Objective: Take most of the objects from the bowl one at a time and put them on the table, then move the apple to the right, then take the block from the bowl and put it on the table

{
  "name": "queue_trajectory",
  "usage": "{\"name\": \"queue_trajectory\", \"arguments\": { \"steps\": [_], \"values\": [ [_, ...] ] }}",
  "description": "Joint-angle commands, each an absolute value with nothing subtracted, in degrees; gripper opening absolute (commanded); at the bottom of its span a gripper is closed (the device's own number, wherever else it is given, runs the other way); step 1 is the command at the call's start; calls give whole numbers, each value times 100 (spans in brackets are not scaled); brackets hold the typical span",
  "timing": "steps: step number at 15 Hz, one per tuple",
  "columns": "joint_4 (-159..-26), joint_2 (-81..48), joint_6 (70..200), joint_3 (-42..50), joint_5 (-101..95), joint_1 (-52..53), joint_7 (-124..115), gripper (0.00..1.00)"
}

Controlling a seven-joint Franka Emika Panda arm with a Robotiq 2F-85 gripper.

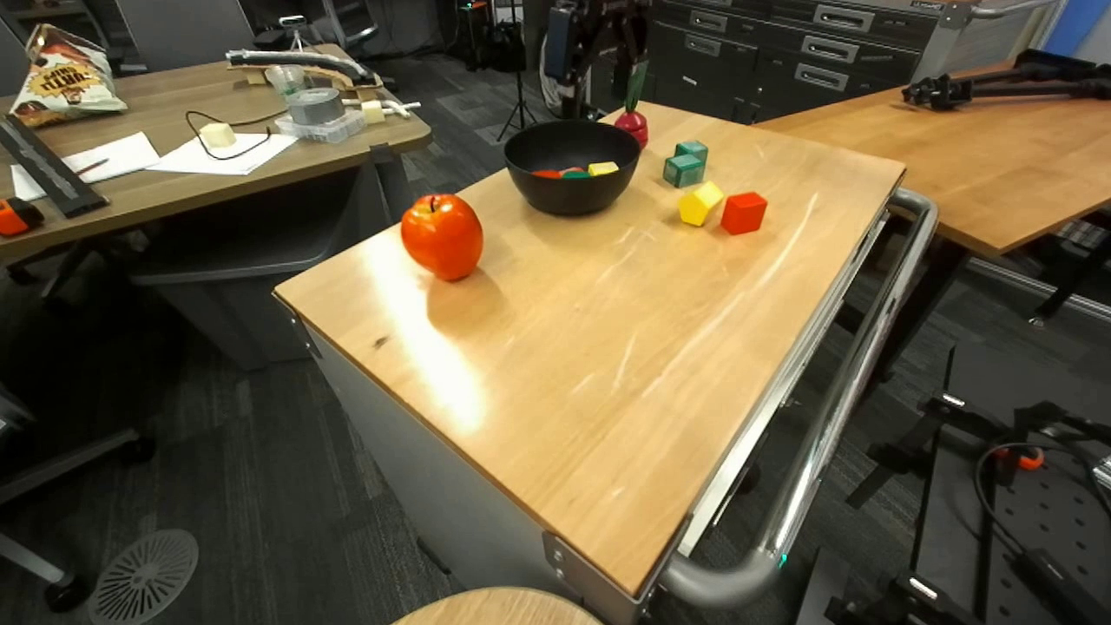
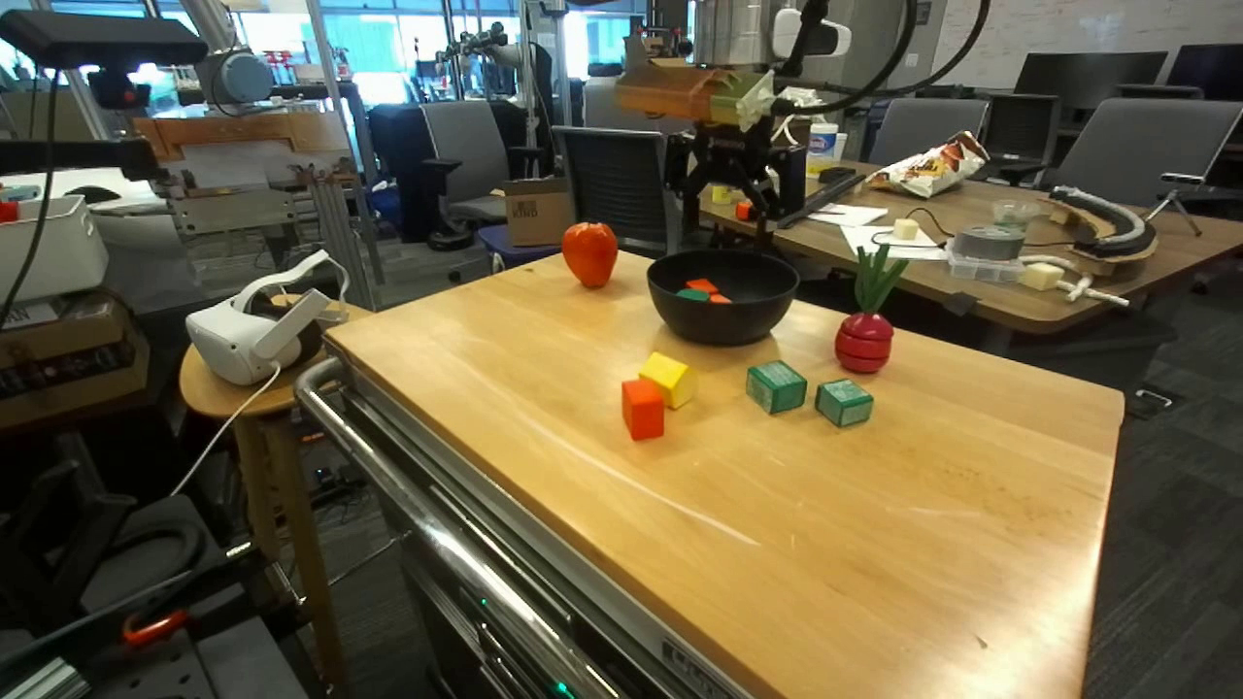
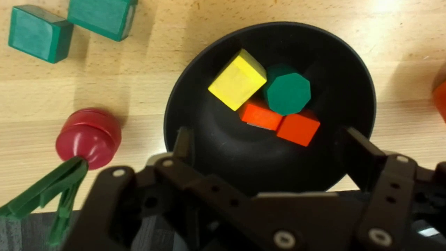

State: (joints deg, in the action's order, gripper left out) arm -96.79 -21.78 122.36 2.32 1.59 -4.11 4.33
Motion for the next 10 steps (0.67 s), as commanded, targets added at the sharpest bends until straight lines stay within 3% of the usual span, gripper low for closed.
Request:
{"name": "queue_trajectory", "arguments": {
  "steps": [1,10],
  "values": [
    [-8744,-2916,11743,218,155,-430,394,100],
    [-8218,-3640,11587,170,225,-407,155,100]
  ]
}}
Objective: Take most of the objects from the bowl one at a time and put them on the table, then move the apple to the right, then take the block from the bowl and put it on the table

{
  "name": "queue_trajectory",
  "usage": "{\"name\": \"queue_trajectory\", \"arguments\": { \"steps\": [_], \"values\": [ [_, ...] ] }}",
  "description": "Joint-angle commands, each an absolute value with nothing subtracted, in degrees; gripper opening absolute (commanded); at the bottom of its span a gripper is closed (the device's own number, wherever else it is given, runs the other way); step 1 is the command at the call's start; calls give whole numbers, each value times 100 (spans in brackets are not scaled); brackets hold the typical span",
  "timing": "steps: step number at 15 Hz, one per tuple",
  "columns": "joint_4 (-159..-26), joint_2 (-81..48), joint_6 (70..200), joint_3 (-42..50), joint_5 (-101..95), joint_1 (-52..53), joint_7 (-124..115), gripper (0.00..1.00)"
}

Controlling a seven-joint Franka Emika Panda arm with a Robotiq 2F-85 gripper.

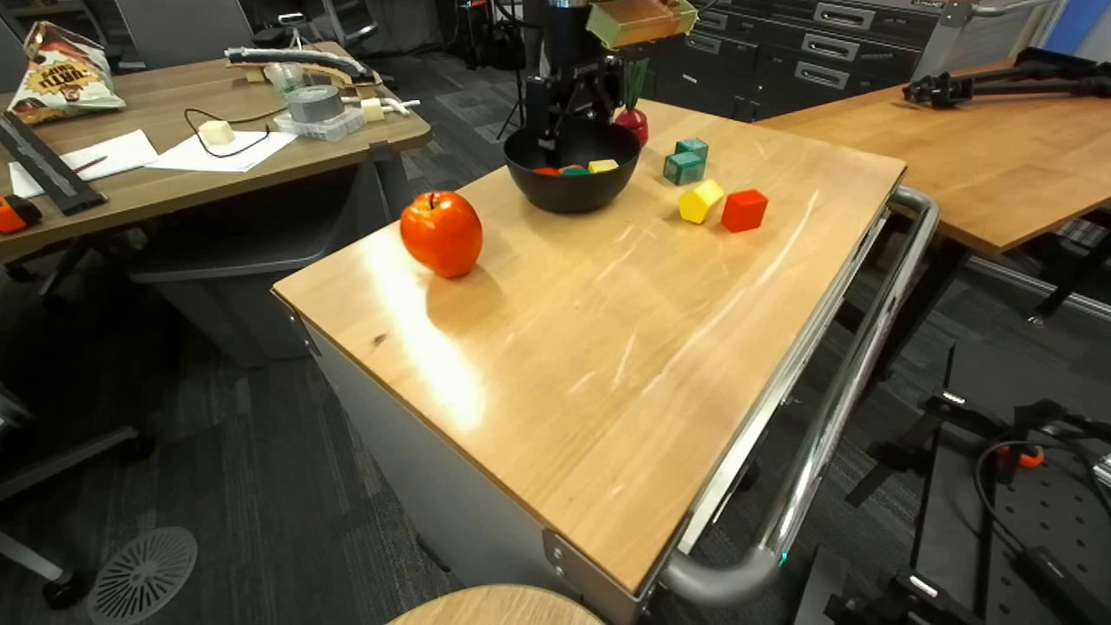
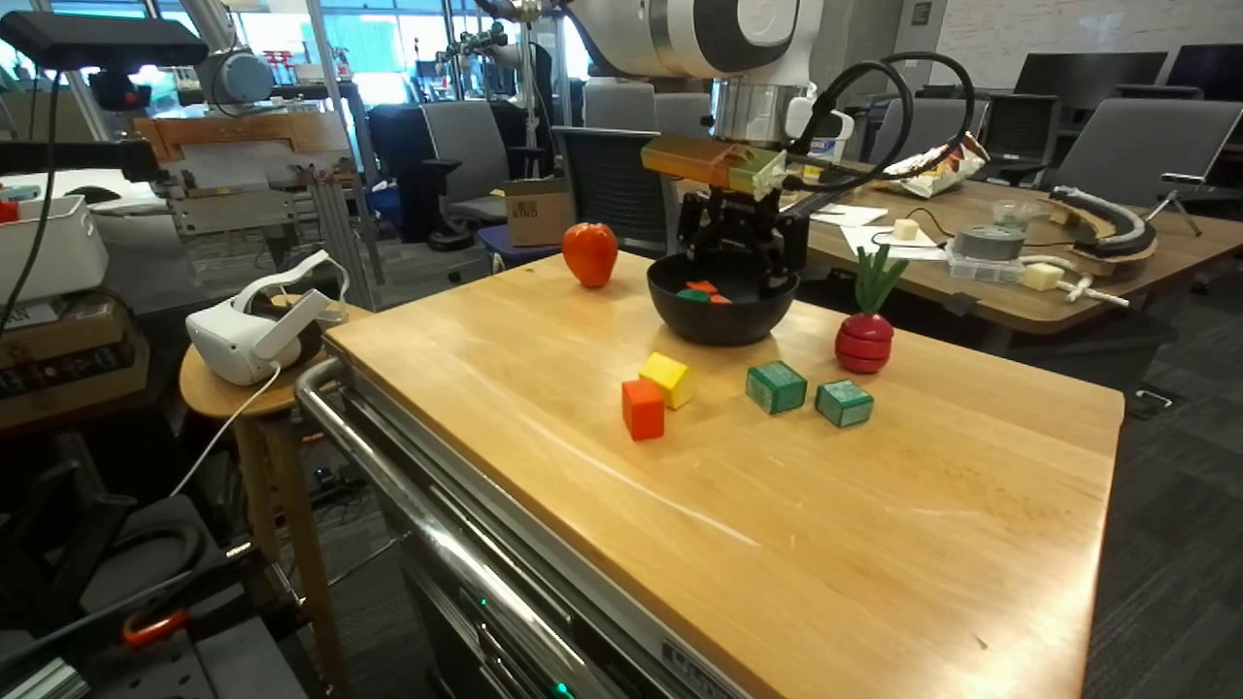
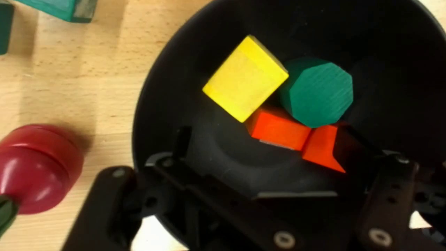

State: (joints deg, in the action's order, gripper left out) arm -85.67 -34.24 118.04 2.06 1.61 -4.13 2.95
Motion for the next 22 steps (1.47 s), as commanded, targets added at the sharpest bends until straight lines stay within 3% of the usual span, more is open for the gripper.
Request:
{"name": "queue_trajectory", "arguments": {
  "steps": [1,8,9,11,12,19,22],
  "values": [
    [-8235,-3680,11607,161,218,-390,123,100],
    [-8360,-3885,11719,184,108,-224,-155,100],
    [-8382,-3896,11741,191,117,-216,-202,96],
    [-8419,-3853,11796,194,173,-241,-288,71],
    [-8444,-3828,11825,203,196,-261,-333,68],
    [-8606,-3610,12108,347,283,-416,-706,14],
    [-8682,-3468,12382,412,275,-477,-787,5]
  ]
}}
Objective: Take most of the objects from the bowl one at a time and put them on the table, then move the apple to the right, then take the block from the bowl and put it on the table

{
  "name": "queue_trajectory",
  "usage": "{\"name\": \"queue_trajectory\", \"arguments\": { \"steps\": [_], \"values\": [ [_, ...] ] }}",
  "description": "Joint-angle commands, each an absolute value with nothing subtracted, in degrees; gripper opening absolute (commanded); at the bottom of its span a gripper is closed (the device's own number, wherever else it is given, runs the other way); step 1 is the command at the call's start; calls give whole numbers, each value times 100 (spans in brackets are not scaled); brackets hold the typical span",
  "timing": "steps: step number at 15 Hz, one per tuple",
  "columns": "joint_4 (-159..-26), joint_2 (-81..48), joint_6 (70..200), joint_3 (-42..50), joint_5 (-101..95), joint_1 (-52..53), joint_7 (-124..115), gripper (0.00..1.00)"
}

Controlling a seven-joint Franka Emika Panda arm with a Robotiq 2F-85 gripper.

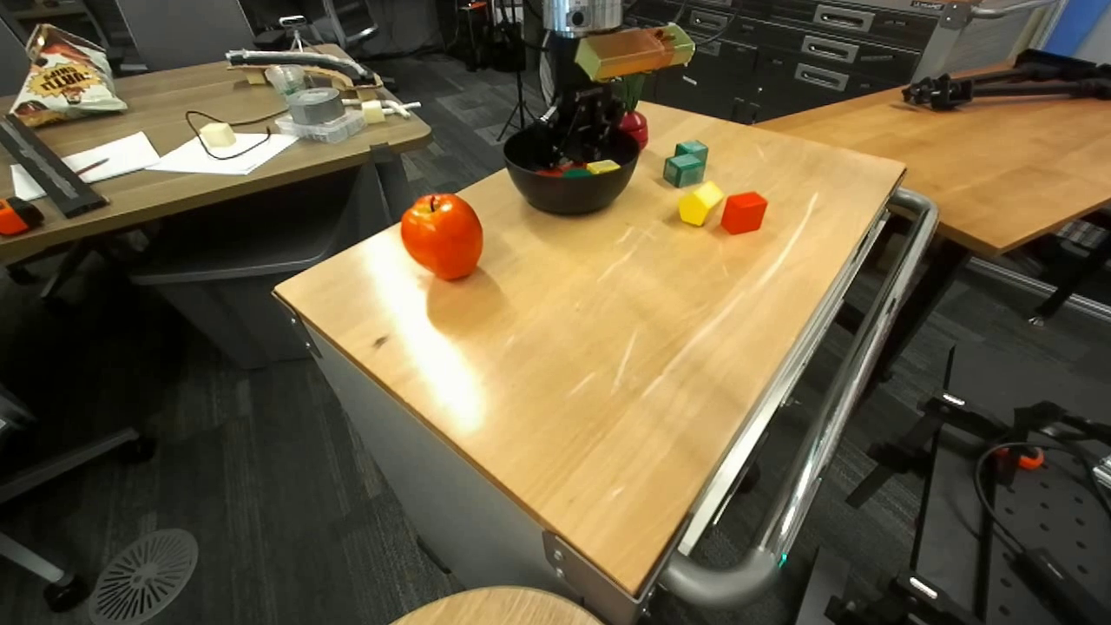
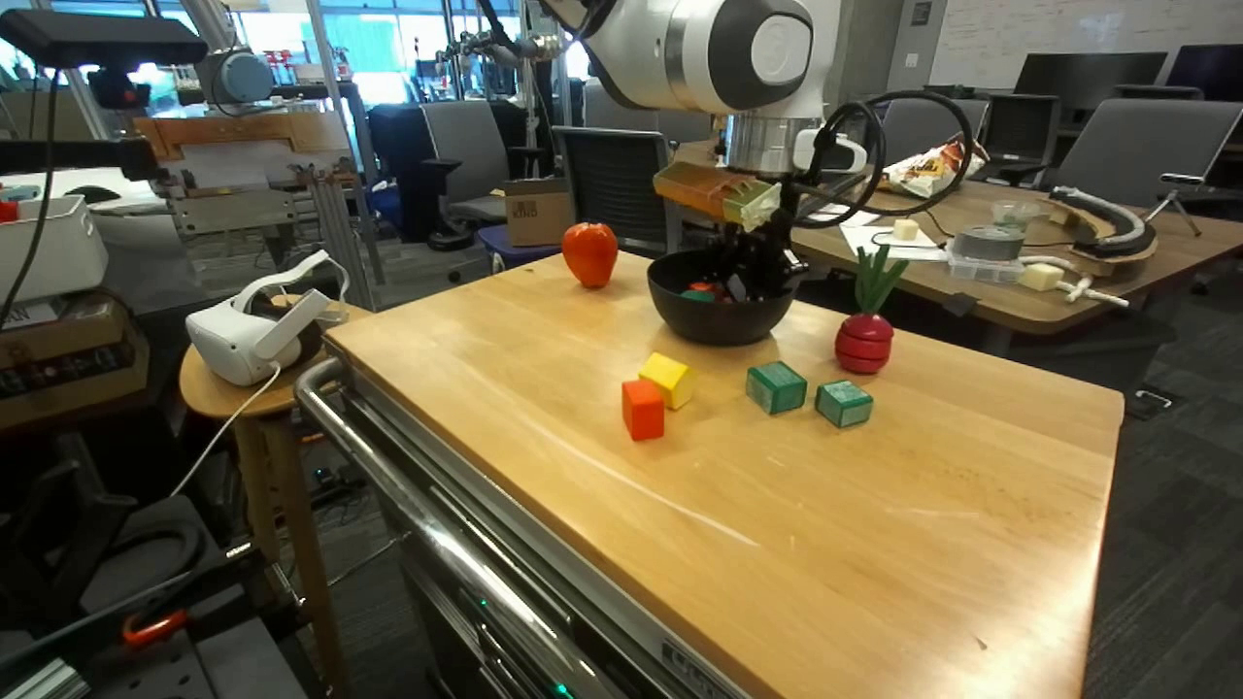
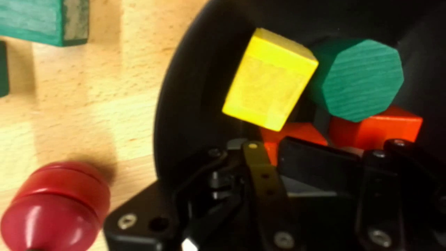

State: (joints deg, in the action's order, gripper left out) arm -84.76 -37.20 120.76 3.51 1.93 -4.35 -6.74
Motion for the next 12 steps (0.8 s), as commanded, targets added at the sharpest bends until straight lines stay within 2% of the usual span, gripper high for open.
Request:
{"name": "queue_trajectory", "arguments": {
  "steps": [1,2,4,5,7,12],
  "values": [
    [-8706,-3421,12479,437,252,-486,-815,1],
    [-8738,-3344,12567,453,252,-504,-821,7],
    [-8802,-3172,12662,447,300,-552,-782,12],
    [-8832,-3087,12694,441,318,-572,-757,29],
    [-8863,-2955,12729,428,331,-592,-730,40],
    [-8821,-2985,12619,337,440,-554,-747,79]
  ]
}}
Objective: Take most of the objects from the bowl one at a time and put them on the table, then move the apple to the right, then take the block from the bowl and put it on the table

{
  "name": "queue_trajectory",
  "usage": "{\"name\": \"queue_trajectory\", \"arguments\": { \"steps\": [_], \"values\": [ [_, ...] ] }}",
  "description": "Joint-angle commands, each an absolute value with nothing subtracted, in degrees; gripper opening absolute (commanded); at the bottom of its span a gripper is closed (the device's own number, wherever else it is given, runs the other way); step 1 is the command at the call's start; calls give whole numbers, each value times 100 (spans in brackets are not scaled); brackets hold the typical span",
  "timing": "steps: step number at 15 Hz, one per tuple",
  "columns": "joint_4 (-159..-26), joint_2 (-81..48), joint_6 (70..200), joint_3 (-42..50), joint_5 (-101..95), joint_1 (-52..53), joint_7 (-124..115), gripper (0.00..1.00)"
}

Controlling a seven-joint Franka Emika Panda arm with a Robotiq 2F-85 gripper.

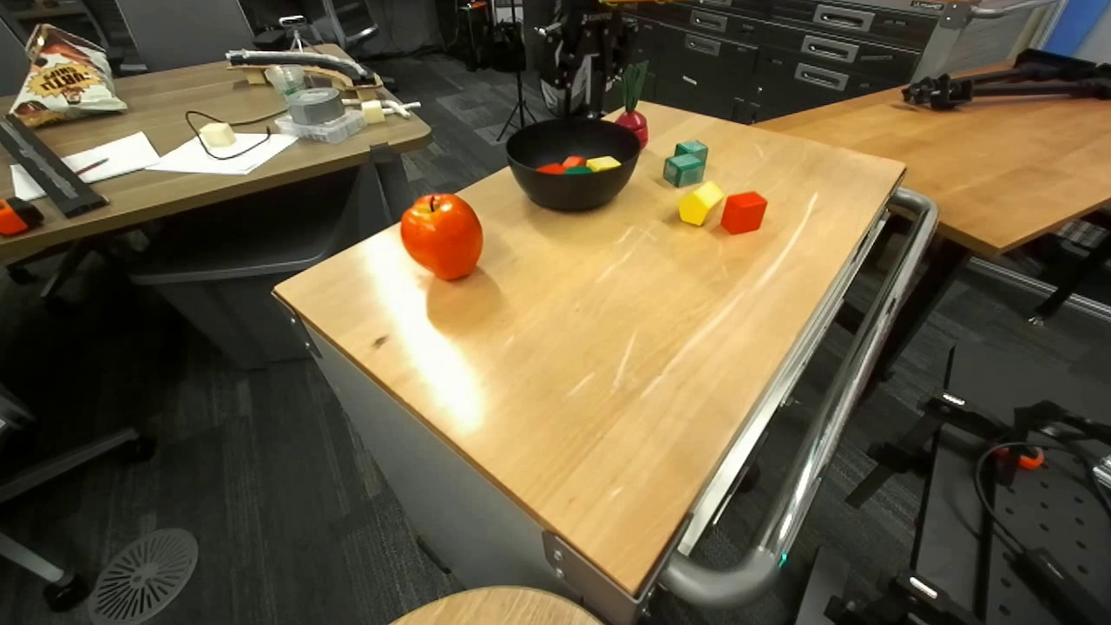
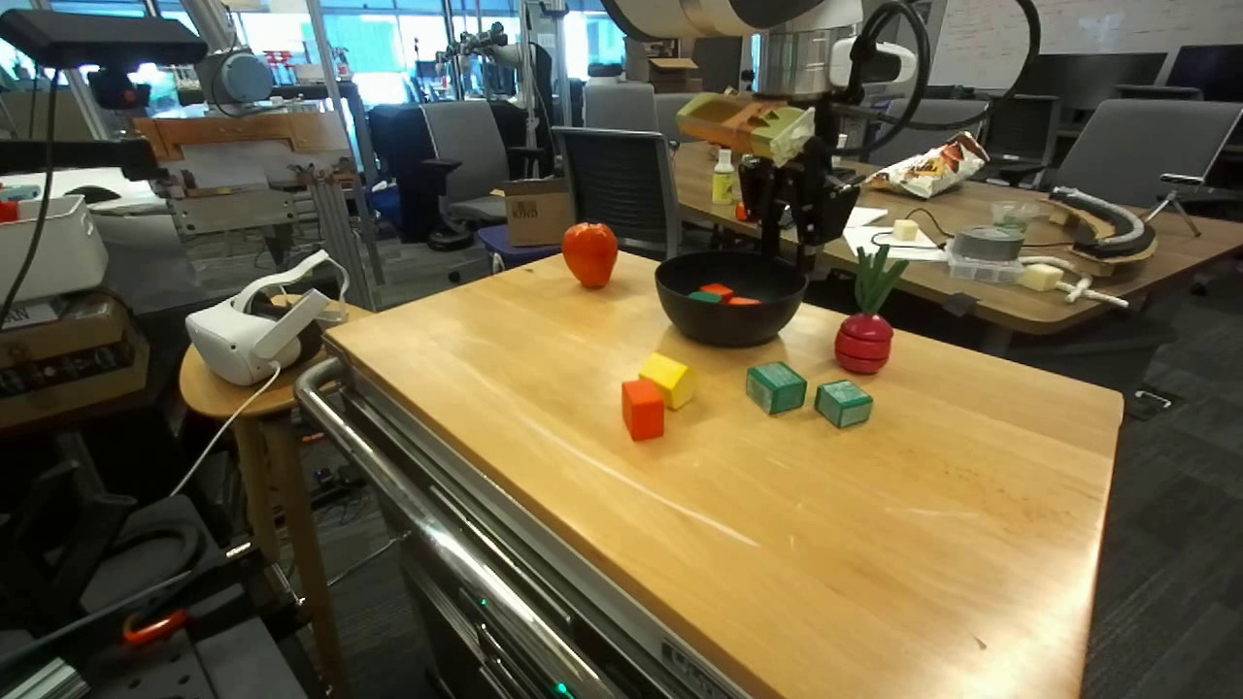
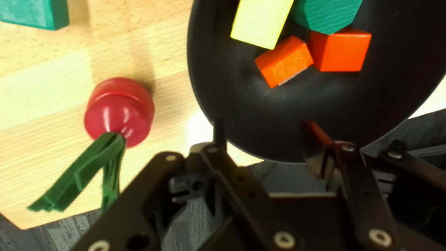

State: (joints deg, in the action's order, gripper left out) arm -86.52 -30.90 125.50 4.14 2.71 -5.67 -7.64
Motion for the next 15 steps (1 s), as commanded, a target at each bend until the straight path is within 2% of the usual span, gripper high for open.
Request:
{"name": "queue_trajectory", "arguments": {
  "steps": [1,3,9,15],
  "values": [
    [-8826,-3013,12603,307,476,-551,-745,87],
    [-8851,-3072,12556,225,593,-553,-712,100],
    [-8852,-3255,12482,88,793,-492,-718,100],
    [-8812,-3563,12419,344,323,-301,-948,100]
  ]
}}
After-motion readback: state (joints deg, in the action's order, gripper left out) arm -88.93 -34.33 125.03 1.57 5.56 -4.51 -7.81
